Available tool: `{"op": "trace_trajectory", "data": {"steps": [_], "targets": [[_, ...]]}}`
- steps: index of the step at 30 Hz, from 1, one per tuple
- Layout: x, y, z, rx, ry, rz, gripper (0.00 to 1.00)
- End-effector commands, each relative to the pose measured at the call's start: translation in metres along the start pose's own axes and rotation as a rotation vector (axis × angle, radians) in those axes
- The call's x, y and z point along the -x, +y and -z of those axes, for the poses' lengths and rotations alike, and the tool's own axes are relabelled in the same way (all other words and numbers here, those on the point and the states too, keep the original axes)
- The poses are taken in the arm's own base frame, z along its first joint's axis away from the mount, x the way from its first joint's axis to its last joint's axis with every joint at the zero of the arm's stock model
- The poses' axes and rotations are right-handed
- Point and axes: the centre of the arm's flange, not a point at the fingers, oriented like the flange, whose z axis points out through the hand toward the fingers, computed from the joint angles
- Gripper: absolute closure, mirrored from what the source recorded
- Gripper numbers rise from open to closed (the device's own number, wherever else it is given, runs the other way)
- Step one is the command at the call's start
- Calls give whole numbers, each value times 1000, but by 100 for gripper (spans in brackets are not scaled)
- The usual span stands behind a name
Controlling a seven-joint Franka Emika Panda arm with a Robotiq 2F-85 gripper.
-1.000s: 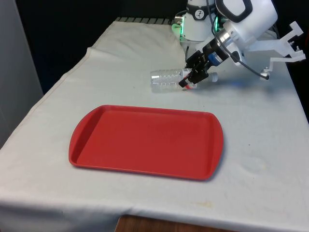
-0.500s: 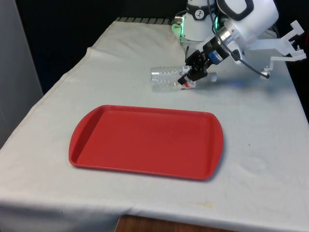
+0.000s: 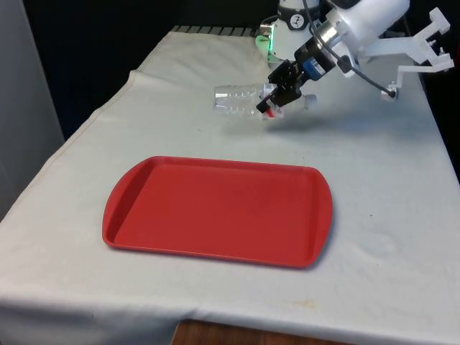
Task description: Place the bottle upright on the tray.
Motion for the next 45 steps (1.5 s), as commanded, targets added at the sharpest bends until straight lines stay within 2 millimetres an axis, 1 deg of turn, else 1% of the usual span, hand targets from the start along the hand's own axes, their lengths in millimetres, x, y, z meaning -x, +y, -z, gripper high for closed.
{"op": "trace_trajectory", "data": {"steps": [1, 12, 13, 20, 21, 26, 29, 30, 31, 36, 37, 38, 40, 45], "targets": [[4, 1, 1, -3, 12, -8, 64], [17, 13, 2, 1, 49, -71, 64], [15, 13, 2, -1, 37, -65, 64], [24, 22, 1, 4, 77, -112, 64], [22, 21, 1, 4, 67, -106, 64], [30, 26, 1, 7, 94, -135, 64], [38, 28, 2, 4, 103, -151, 64], [34, 28, 1, 5, 90, -147, 64], [41, 29, 2, 4, 104, -156, 64], [55, 32, 6, 2, 112, -177, 64], [57, 32, 6, 1, 114, -181, 64], [54, 32, 6, 2, 100, -178, 64], [64, 34, 8, -2, 119, -193, 64], [70, 36, 10, -3, 131, -216, 64]]}}
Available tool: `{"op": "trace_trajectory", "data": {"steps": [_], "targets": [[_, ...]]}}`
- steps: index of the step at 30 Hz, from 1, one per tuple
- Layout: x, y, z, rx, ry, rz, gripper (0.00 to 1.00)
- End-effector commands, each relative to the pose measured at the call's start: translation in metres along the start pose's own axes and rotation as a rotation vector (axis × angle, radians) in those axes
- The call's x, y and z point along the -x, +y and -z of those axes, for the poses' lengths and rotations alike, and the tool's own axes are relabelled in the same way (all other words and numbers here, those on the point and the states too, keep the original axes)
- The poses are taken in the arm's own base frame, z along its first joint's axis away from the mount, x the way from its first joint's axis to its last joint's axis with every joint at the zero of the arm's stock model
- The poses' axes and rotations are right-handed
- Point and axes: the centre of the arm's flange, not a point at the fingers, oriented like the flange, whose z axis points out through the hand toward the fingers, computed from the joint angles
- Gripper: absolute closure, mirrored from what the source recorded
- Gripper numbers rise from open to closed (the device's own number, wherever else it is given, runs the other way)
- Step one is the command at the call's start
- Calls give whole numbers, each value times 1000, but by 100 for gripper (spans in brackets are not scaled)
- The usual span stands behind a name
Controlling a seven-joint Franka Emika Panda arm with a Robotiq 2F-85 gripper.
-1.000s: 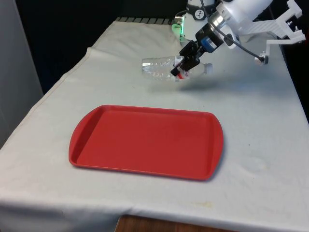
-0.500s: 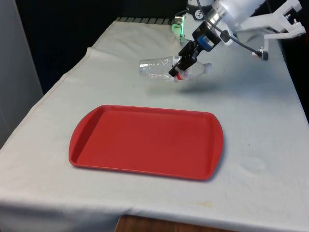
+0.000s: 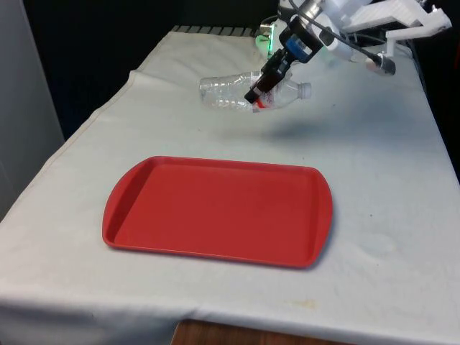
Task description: Place the bottle upright on the tray.
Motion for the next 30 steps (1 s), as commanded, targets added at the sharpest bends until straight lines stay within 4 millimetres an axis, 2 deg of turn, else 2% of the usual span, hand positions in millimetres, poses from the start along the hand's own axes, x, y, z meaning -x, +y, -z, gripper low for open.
{"op": "trace_trajectory", "data": {"steps": [1, 30], "targets": [[2, 1, 1, -2, 18, -9, 64], [8, 18, 7, -11, 152, -160, 64]]}}
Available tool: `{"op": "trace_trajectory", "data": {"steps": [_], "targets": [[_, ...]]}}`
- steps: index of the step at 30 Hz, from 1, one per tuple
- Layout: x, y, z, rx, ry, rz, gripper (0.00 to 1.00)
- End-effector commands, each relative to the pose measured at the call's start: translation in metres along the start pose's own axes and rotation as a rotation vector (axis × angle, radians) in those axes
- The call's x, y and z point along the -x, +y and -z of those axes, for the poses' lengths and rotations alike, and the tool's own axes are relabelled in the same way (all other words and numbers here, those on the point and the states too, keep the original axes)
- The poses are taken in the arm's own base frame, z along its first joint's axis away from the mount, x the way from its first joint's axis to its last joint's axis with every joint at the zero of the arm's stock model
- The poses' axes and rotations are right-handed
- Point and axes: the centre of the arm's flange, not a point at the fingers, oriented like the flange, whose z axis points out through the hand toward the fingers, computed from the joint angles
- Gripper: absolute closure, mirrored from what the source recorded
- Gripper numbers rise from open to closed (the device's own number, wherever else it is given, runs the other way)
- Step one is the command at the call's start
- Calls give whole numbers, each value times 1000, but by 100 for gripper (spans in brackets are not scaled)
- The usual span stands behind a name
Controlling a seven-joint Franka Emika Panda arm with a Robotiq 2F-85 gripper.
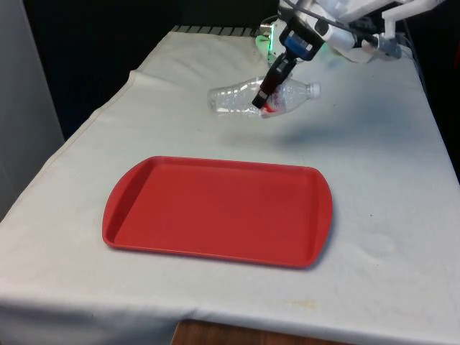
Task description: Place the bottle upright on the tray.
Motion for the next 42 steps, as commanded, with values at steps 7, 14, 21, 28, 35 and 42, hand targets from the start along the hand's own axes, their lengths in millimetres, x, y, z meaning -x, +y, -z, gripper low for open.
{"op": "trace_trajectory", "data": {"steps": [7, 14, 21, 28, 35, 42], "targets": [[10, 8, 8, -3, 31, -42, 64], [22, 16, 16, -1, 39, -65, 64], [34, 24, 26, 2, 53, -96, 64], [49, 34, 38, 6, 64, -128, 64], [62, 41, 49, 8, 67, -151, 64], [77, 50, 62, 17, 67, -183, 64]]}}
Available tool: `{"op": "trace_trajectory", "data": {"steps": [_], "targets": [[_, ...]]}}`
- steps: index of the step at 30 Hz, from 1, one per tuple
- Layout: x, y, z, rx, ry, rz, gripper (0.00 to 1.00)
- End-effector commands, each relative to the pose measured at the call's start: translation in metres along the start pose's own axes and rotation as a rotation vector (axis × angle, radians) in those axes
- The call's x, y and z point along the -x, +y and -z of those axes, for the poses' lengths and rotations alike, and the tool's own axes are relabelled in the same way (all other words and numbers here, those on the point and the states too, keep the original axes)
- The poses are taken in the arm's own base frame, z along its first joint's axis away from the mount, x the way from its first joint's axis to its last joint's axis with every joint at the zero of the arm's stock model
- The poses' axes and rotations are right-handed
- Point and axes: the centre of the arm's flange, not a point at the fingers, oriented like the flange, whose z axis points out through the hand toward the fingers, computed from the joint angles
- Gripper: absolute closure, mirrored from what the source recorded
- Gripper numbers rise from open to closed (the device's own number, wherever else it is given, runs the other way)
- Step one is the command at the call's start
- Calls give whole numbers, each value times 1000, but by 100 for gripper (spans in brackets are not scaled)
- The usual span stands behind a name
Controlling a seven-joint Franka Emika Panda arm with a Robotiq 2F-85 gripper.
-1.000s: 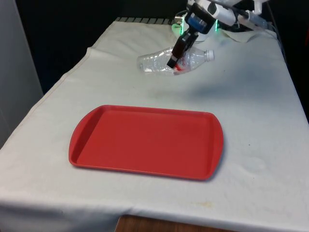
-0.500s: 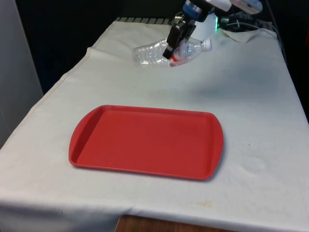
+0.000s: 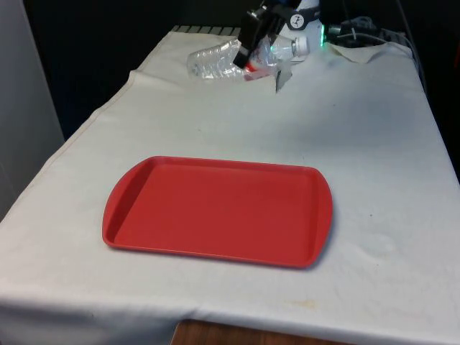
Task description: Place the bottle upright on the tray.
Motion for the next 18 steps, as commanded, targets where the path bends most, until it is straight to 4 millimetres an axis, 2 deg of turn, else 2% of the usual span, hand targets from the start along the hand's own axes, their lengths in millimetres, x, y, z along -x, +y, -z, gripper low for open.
{"op": "trace_trajectory", "data": {"steps": [1, 16, 18], "targets": [[4, 2, 3, -8, 3, -2, 64], [20, 21, 34, -2, 29, -73, 64], [19, 22, 33, 4, 26, -75, 64]]}}
